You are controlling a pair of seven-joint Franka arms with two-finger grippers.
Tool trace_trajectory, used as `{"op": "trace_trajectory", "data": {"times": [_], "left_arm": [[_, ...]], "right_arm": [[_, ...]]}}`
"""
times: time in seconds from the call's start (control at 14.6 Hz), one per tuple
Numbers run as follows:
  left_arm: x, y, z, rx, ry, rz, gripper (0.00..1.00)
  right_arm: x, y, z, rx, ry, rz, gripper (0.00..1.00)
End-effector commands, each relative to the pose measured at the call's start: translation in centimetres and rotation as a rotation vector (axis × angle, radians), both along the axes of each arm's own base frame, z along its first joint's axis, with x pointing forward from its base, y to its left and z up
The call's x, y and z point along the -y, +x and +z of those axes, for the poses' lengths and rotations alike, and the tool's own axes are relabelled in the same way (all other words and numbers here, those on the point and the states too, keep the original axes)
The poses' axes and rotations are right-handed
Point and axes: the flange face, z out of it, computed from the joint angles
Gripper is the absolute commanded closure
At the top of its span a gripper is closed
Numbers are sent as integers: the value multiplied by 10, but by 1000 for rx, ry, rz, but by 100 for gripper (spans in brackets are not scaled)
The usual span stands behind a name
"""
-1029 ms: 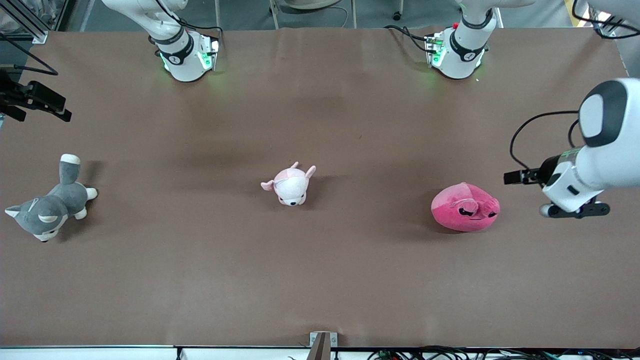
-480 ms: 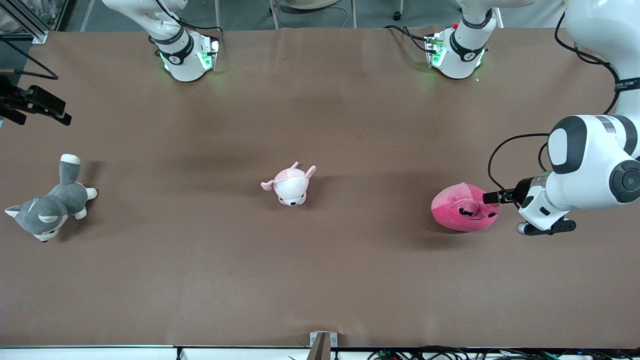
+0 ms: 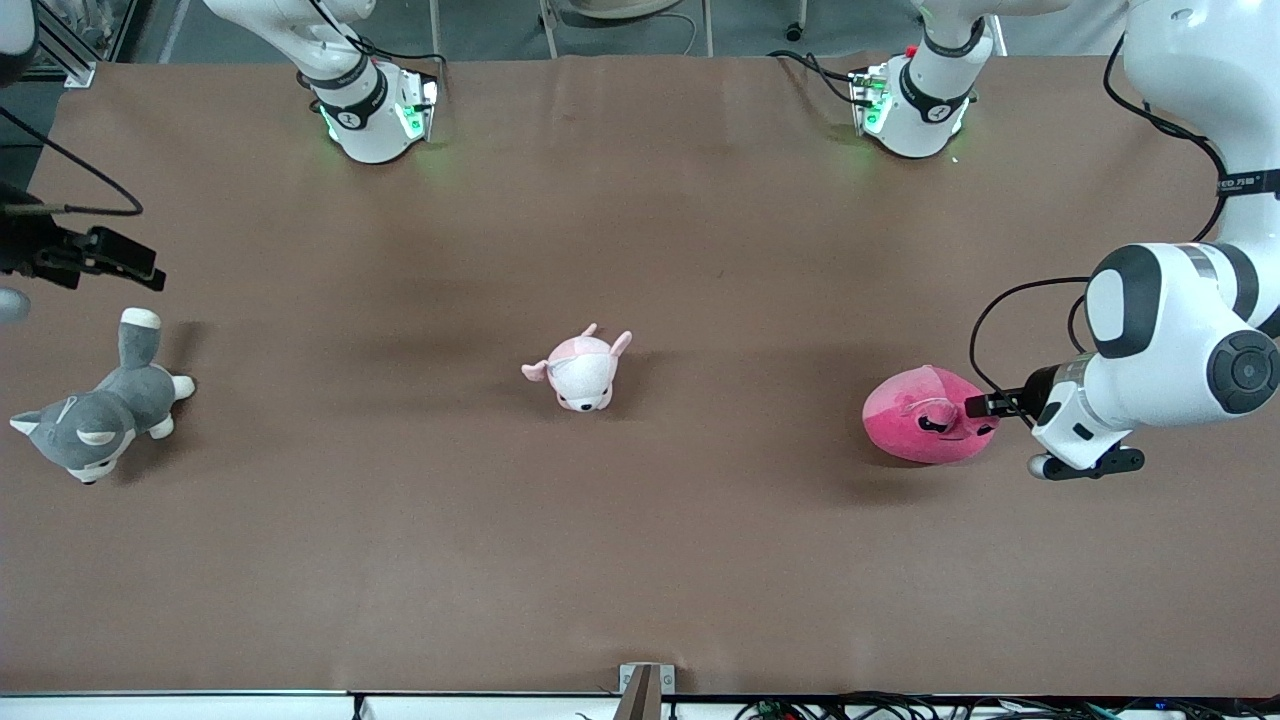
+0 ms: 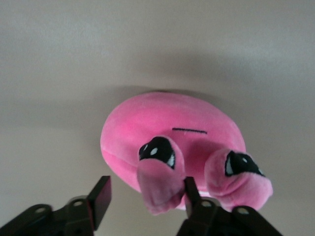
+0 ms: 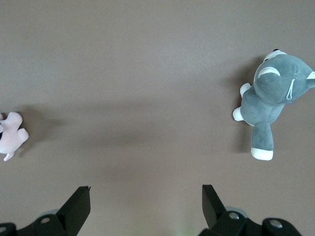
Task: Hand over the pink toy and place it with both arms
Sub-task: 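Reach the left gripper down to the pink plush and grasp it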
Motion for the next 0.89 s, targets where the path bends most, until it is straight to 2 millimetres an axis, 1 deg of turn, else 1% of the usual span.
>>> {"op": "trace_trajectory", "data": {"times": [0.0, 0.07, 0.14, 0.21, 0.27, 0.34, 0.41, 0.48, 0.55, 0.62, 0.69, 0.75, 0.82], "left_arm": [[1, 4, -2, 28, -9, 20, 54], [2, 4, -2, 27, -7, 29, 67], [3, 4, -1, 26, -4, 45, 83], [4, 4, 1, 27, -2, 63, 94], [5, 4, 3, 24, 1, 80, 100], [7, 4, 9, 27, 2, 87, 100], [13, 3, 18, 35, 1, 85, 100], [18, 1, 32, 44, -1, 80, 100], [22, -1, 42, 40, -2, 81, 100], [29, -3, 60, 38, -5, 85, 100], [40, -7, 77, 24, -8, 97, 100], [52, -10, 96, 17, -12, 106, 100], [71, -15, 118, 5, -17, 115, 100]], "right_arm": [[24, 19, -39, -38, -9, -28, 0], [24, 20, -39, -32, -9, -30, 0], [23, 20, -39, -34, -10, -35, 0], [19, 20, -40, -37, -11, -35, 0], [17, 21, -40, -34, -12, -41, 0], [15, 21, -40, -34, -12, -86, 0], [11, 21, -41, -36, -11, -171, 0], [1, 22, -42, -37, -16, -233, 0], [-13, 24, -40, -29, -20, -276, 0], [-28, 25, -40, -25, -21, -324, 0], [-43, 25, -40, -28, -11, -385, 0], [-62, 24, -39, -42, 23, -457, 0], [-75, 24, -38, -52, 46, -521, 0]]}}
